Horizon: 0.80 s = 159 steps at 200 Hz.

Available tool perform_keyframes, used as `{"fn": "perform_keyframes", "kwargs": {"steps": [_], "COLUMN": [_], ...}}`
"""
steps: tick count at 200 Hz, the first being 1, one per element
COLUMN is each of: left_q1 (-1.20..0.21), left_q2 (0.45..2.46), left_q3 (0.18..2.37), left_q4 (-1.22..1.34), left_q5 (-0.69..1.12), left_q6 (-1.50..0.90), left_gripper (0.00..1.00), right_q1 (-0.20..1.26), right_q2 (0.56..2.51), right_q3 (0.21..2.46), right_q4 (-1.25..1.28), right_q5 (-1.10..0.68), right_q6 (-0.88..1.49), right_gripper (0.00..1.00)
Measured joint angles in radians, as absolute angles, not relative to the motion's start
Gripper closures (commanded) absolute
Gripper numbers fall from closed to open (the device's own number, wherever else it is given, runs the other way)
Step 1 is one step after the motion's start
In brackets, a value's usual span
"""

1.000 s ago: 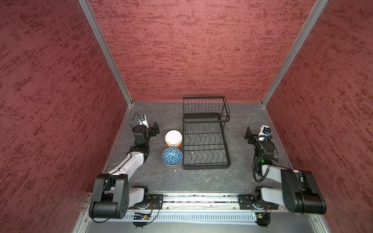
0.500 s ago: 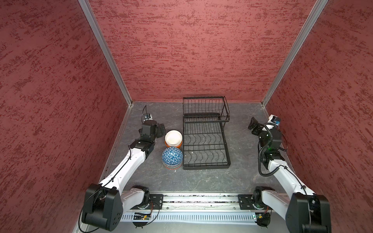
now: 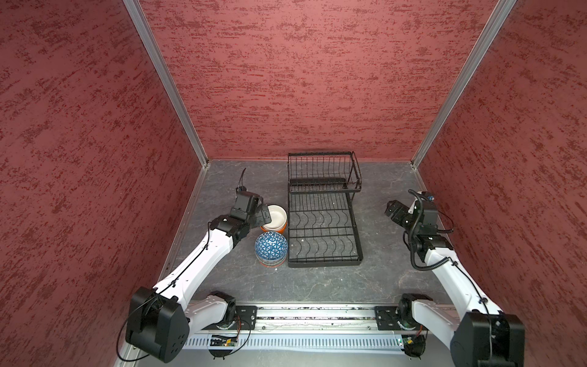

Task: Load bowls into a dish rack
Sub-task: Pick up the bowl from the stack of bowls.

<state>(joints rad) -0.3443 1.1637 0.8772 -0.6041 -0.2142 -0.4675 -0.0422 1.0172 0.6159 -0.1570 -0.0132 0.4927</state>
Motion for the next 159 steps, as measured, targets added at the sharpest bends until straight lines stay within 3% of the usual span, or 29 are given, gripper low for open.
{"fn": "perform_keyframes", "kwargs": {"steps": [47, 112, 159], "left_q1": [-0.345, -0.345, -0.347], "left_q2": [1.186, 1.191, 1.192], "left_q3": [0.877, 0.875, 0.875], "left_q4": [-0.621, -0.621, -0.632], "left_q5": [-0.183, -0.172, -0.159], "left_q6": [-0.498, -0.508, -0.513], "left_gripper": [0.00, 0.00, 0.00], "right_q1": [0.055, 0.345, 0.476], "right_q2": [1.016, 1.125, 1.177], "right_q3": [0.699, 0.885, 0.916], "right_q4": [-0.277, -0.358, -0.371], "right_q5": [0.001, 0.160, 0.214], "right_q6": [0.479, 0.414, 0.410], "right_gripper": [0.01, 0.01, 0.01]}}
